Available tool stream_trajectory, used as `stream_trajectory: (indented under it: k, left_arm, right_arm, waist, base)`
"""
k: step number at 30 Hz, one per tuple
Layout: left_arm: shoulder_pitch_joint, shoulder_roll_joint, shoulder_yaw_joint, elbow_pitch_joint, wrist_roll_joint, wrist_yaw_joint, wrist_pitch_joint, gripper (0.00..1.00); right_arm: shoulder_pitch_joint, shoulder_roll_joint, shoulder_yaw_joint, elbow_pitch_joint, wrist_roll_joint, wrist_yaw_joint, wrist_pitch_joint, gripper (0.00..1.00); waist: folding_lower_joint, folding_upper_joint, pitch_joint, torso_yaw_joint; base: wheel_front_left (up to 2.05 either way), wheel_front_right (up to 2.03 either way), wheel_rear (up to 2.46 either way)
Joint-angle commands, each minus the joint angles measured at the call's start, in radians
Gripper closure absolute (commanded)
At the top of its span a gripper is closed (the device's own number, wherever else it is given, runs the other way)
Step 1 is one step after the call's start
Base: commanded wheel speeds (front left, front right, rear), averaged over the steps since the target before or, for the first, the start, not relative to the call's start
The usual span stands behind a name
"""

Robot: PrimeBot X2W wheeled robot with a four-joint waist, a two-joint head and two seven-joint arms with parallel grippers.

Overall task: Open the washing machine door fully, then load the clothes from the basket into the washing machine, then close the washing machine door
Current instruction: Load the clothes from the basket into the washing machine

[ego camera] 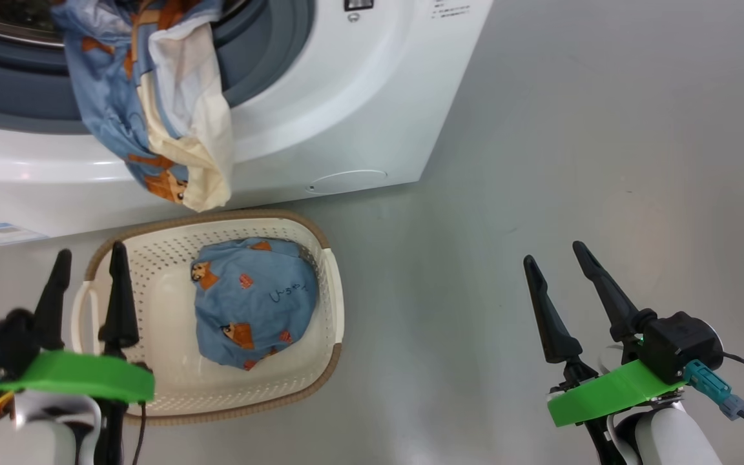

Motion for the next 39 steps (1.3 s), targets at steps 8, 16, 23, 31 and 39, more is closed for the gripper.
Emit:
stream_trajectory:
  k: [8,16,23,31,39]
  left_arm:
    - [-0.134,0.038,0.011,0.141,-0.061,-0.030,-0.029,0.00]
    - [-0.255,0.078,-0.048,0.309,-0.167,-0.049,-0.053,0.00]
    - [-0.343,0.129,-0.107,0.421,-0.227,-0.050,-0.080,0.00]
    - [-0.432,0.176,-0.141,0.539,-0.253,-0.050,-0.092,0.00]
    - [-0.495,0.186,-0.129,0.576,-0.243,-0.050,-0.093,0.00]
  right_arm:
    - [-0.017,0.001,0.031,-0.032,0.002,0.002,-0.005,0.00]
    - [-0.026,0.001,0.040,-0.040,0.009,0.002,-0.005,0.00]
    - [-0.029,0.001,0.042,-0.052,0.015,0.002,-0.005,0.00]
    - [-0.030,0.001,0.049,-0.067,0.013,0.002,-0.005,0.00]
    - [-0.031,0.001,0.048,-0.075,0.004,0.002,-0.005,0.00]
  waist:
    - [0.0000,0.0000,0.027,-0.042]
    - [0.0000,0.0000,0.054,-0.086]
    - [0.0000,0.0000,0.085,-0.125]
    - [0.0000,0.0000,0.122,-0.160]
    - [0.0000,0.0000,0.145,-0.173]
  base:
    - [0.00,0.00,0.00]
    - [0.00,0.00,0.00]
    - [0.00,0.00,0.00]
    - [0.00,0.00,0.00]
    - [0.00,0.00,0.00]
